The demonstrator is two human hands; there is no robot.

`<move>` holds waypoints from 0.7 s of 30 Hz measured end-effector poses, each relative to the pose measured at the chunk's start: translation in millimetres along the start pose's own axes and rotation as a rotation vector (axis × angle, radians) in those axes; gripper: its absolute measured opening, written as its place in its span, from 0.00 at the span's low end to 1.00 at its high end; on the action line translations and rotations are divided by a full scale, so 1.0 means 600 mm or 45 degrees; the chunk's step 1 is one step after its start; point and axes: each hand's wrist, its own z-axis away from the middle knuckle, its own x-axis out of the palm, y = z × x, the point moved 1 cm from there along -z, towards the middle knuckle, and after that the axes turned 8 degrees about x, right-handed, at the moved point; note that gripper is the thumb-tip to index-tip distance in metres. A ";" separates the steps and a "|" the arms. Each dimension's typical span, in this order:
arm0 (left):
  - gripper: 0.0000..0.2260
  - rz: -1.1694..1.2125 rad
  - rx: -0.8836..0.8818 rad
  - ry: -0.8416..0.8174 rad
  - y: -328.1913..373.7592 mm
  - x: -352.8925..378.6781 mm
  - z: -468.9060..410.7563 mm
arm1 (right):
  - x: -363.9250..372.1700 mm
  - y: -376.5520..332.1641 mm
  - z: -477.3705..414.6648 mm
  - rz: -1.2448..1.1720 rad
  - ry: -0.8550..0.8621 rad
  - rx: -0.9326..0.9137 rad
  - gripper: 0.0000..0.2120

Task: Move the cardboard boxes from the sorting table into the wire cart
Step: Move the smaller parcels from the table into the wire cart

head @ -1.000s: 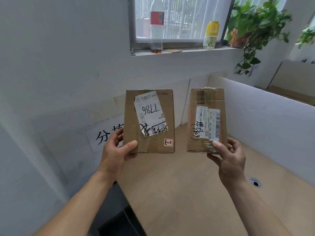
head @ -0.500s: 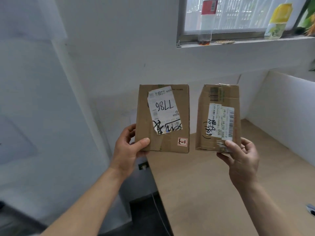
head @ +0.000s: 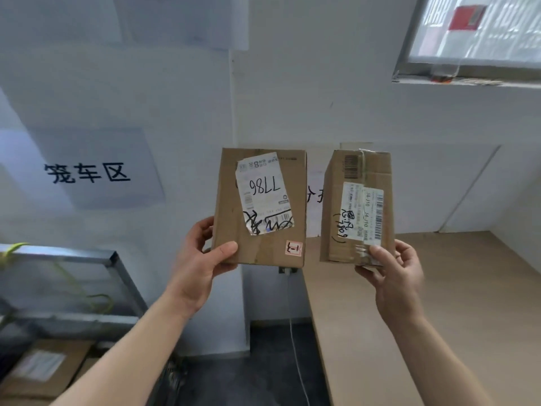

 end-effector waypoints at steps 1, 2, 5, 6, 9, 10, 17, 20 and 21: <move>0.33 0.016 0.003 0.013 0.008 -0.020 0.012 | 0.012 0.004 0.015 0.011 -0.022 0.001 0.11; 0.33 0.033 0.008 0.029 0.017 -0.041 0.025 | 0.026 0.008 0.032 0.021 -0.041 0.005 0.12; 0.32 0.063 0.037 0.099 0.050 -0.108 0.075 | 0.069 0.025 0.088 0.052 -0.100 0.015 0.13; 0.31 0.065 0.051 0.128 0.062 -0.131 0.095 | 0.085 0.034 0.109 0.066 -0.130 0.020 0.13; 0.27 0.077 0.086 0.222 0.101 -0.203 0.159 | 0.136 0.064 0.174 0.109 -0.234 0.039 0.12; 0.27 0.077 0.101 0.246 0.115 -0.227 0.178 | 0.153 0.075 0.194 0.113 -0.265 0.044 0.12; 0.27 0.037 0.192 0.413 0.198 -0.395 0.313 | 0.283 0.141 0.327 0.156 -0.499 0.105 0.19; 0.27 -0.004 0.222 0.510 0.221 -0.464 0.363 | 0.339 0.162 0.379 0.198 -0.613 0.132 0.24; 0.28 -0.010 0.228 0.545 0.227 -0.484 0.378 | 0.357 0.169 0.395 0.199 -0.654 0.139 0.23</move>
